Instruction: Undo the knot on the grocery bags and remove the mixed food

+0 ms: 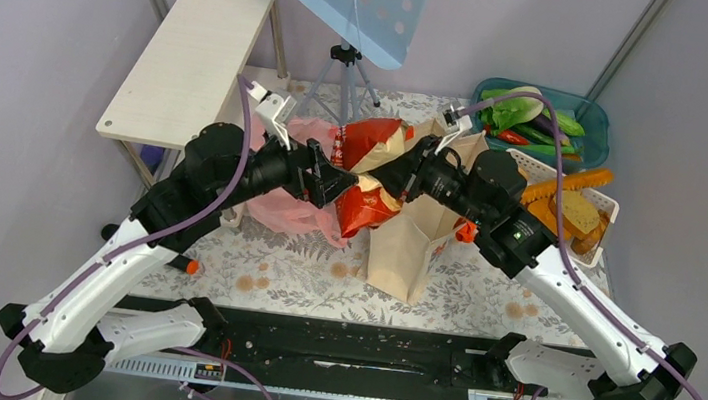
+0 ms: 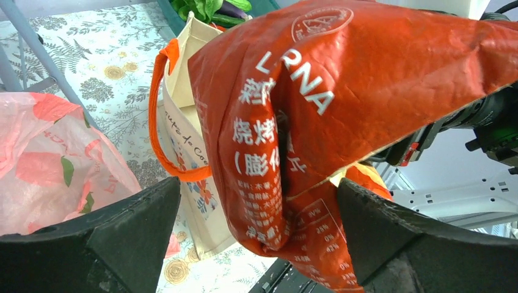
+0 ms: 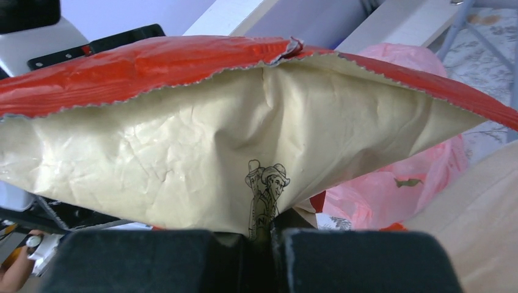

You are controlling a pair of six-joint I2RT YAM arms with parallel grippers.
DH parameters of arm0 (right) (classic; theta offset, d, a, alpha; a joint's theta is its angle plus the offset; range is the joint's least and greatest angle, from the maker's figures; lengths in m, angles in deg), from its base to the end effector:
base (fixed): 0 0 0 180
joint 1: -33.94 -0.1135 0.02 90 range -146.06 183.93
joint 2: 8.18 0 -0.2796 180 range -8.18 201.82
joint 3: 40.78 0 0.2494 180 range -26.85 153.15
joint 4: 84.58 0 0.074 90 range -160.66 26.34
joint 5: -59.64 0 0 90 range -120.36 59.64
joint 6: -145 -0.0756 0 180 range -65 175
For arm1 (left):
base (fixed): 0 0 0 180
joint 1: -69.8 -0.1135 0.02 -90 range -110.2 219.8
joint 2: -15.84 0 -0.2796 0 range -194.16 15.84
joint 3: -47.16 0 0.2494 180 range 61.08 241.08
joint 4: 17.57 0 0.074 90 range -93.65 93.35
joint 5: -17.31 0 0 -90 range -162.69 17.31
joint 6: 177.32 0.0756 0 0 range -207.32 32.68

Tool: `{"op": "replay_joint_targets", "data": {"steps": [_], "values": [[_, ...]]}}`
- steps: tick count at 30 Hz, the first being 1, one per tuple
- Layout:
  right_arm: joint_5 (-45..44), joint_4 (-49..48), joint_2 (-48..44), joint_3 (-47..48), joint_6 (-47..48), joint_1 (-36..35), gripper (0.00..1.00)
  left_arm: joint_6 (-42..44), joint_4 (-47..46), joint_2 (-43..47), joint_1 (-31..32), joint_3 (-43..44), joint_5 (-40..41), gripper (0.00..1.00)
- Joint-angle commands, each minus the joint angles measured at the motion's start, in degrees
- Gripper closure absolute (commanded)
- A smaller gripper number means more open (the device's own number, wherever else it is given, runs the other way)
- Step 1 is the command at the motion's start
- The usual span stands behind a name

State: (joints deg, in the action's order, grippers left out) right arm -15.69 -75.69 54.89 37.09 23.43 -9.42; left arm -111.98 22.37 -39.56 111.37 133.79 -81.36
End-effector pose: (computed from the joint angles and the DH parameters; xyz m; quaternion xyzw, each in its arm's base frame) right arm 0.1910 0.2067 0.4416 -0.1625 0.6510 0.5159 0.5326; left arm 0.1582 -0.1555 0.4504 0.1599 0.7411 -0.4029 0.5127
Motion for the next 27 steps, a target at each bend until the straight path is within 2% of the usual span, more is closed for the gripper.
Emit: {"op": "replay_joint_targets", "data": {"steps": [1, 2, 4, 7, 10, 13, 14, 16, 18, 20, 21, 22, 27], "values": [[7.38, -6.58, -0.22, 5.02, -2.17, -0.67, 1.0, -0.04, -2.67, 0.9, -0.15, -0.61, 4.55, 0.03], [8.51, -6.52, -0.15, 5.17, -2.4, -0.62, 1.0, -0.03, -2.89, 0.78, -0.14, -0.81, 4.52, 0.06], [11.43, -6.55, 0.26, 5.71, -2.5, -0.68, 1.0, -0.22, -3.49, 0.52, -0.29, -1.19, 3.87, 0.27], [15.44, -6.31, 1.26, 6.41, -2.8, -0.6, 1.0, -0.64, -5.12, 0.59, -0.38, -1.91, 2.21, 0.49], [14.26, -5.28, 0.71, 5.52, -2.4, -0.66, 1.0, -0.67, -6.06, 1.38, -0.46, -2.32, 2.05, 0.78], [12.4, -4.0, -0.45, 4.69, -1.18, -0.66, 0.97, 0.08, -5.99, 2.73, -0.51, -2.65, 3.68, 0.98], [11.81, -3.87, -0.86, 4.37, -0.94, -0.62, 0.9, 0.52, -5.88, 3.17, -0.59, -2.57, 4.0, 1.0], [10.79, -3.84, -1.68, 3.82, -0.46, -0.66, 0.65, 1.76, -5.33, 3.88, -0.72, -1.81, 4.42, 1.0], [9.88, -3.84, -2.5, 3.19, -0.18, -0.59, 0.35, 3.66, -3.68, 3.98, -0.76, 0.18, 4.7, 1.0], [8.55, -3.57, -3.51, 2.55, 0.24, -0.62, 0.12, 6.15, -0.58, 3.85, -0.92, 3.36, 6.61, 1.0], [7.89, -3.27, -4.15, 2.17, 0.55, -0.67, 0.04, 7.56, 1.08, 3.81, -1.04, 5.29, 8.03, 1.0], [6.95, -2.82, -4.87, 1.81, 0.81, -0.66, 0.01, 9.05, 2.83, 3.73, -1.3, 7.15, 10.22, 1.0], [2.38, 0.15, -8.2, -0.38, 3.21, -0.64, 0.0, 18.01, 11.83, 1.62, -1.82, 19.75, 27.79, 1.0]]}}
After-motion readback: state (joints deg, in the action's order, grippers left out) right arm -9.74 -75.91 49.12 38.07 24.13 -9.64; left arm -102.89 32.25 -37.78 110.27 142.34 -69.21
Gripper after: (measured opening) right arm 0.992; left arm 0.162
